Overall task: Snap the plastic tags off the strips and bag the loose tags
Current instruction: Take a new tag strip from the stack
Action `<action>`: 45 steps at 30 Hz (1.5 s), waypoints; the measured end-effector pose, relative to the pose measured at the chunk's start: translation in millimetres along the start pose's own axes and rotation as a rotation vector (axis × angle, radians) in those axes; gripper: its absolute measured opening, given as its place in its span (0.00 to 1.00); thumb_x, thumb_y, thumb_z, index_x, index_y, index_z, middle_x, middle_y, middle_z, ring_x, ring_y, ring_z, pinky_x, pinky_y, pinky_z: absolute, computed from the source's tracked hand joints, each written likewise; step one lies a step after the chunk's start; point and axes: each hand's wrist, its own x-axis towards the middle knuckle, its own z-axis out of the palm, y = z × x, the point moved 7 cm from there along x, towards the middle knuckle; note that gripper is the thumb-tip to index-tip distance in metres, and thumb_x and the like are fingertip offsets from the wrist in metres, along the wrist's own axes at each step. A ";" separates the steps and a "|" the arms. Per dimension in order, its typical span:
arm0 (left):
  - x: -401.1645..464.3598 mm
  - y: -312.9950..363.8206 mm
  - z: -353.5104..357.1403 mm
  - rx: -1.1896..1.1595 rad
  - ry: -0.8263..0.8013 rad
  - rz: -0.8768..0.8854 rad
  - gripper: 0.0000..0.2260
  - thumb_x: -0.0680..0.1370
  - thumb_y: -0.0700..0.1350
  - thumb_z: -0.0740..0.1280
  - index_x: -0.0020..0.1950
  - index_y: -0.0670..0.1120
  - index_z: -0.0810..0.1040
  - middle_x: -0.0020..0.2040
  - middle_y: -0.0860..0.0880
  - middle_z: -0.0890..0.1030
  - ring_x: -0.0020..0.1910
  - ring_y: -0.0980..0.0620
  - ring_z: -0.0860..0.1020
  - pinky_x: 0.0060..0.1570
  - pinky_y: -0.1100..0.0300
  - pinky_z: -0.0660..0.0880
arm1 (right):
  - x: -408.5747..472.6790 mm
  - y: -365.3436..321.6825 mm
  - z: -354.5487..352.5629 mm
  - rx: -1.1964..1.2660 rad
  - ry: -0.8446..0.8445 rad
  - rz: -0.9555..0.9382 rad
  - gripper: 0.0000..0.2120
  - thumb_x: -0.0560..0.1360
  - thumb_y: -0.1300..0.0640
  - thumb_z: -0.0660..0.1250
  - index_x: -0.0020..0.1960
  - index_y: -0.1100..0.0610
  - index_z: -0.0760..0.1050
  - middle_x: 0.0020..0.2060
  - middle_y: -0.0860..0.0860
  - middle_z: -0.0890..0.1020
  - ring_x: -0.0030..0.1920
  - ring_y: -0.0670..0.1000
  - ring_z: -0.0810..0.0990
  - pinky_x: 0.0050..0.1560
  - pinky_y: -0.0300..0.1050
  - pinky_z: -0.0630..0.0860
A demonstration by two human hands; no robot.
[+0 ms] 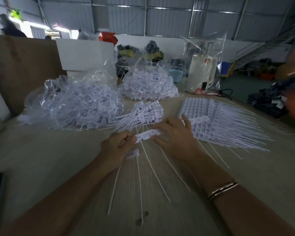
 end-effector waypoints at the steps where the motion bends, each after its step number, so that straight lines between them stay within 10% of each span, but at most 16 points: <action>1: 0.6 -2.0 -1.3 -0.003 0.009 -0.020 0.07 0.77 0.46 0.65 0.40 0.48 0.78 0.36 0.53 0.77 0.38 0.64 0.74 0.38 0.76 0.65 | 3.0 -5.6 -9.2 0.016 0.084 -0.040 0.13 0.71 0.47 0.69 0.53 0.49 0.80 0.47 0.49 0.77 0.52 0.49 0.75 0.67 0.49 0.52; 7: 0.4 -6.9 -1.7 -0.281 -0.009 -0.082 0.11 0.79 0.44 0.62 0.37 0.48 0.77 0.35 0.57 0.80 0.37 0.58 0.76 0.41 0.64 0.70 | 12.0 -47.2 -46.2 -0.219 0.284 -0.351 0.10 0.68 0.51 0.70 0.47 0.55 0.82 0.40 0.52 0.77 0.43 0.54 0.75 0.48 0.46 0.63; 17: -5.0 14.5 -8.4 -0.611 -0.063 -0.018 0.13 0.79 0.36 0.59 0.34 0.40 0.71 0.32 0.44 0.72 0.36 0.46 0.70 0.40 0.55 0.66 | 21.4 -82.8 -47.7 -0.609 -0.011 -0.245 0.05 0.69 0.50 0.67 0.43 0.49 0.77 0.36 0.47 0.78 0.42 0.51 0.77 0.44 0.45 0.64; 26: -3.6 2.3 3.5 -0.031 -0.113 0.035 0.15 0.77 0.43 0.65 0.33 0.57 0.73 0.29 0.56 0.77 0.32 0.61 0.75 0.40 0.64 0.68 | -11.0 -30.1 16.1 -0.150 -0.292 -0.086 0.14 0.75 0.41 0.58 0.55 0.48 0.71 0.49 0.48 0.76 0.47 0.52 0.78 0.40 0.44 0.69; 32: -1.4 -0.9 7.8 -0.063 -0.192 0.060 0.06 0.72 0.53 0.63 0.36 0.56 0.75 0.32 0.51 0.79 0.34 0.57 0.76 0.41 0.56 0.70 | -16.8 -15.2 32.3 -0.037 -0.302 -0.076 0.16 0.76 0.38 0.56 0.56 0.46 0.73 0.48 0.48 0.79 0.47 0.51 0.78 0.45 0.45 0.73; 39: -2.1 10.9 -8.0 -0.024 0.068 0.186 0.07 0.72 0.49 0.64 0.41 0.48 0.80 0.38 0.52 0.81 0.42 0.54 0.78 0.48 0.58 0.72 | -17.4 -23.7 31.3 0.134 -0.202 -0.055 0.11 0.80 0.49 0.55 0.46 0.51 0.73 0.43 0.49 0.82 0.42 0.53 0.79 0.40 0.46 0.69; 45: -4.1 -16.4 -4.5 -0.421 -0.015 -0.158 0.11 0.77 0.45 0.62 0.34 0.52 0.74 0.35 0.53 0.77 0.37 0.55 0.74 0.42 0.58 0.69 | -18.4 -3.8 25.2 0.445 -0.125 0.174 0.10 0.81 0.50 0.52 0.44 0.49 0.69 0.31 0.37 0.77 0.32 0.37 0.75 0.35 0.38 0.69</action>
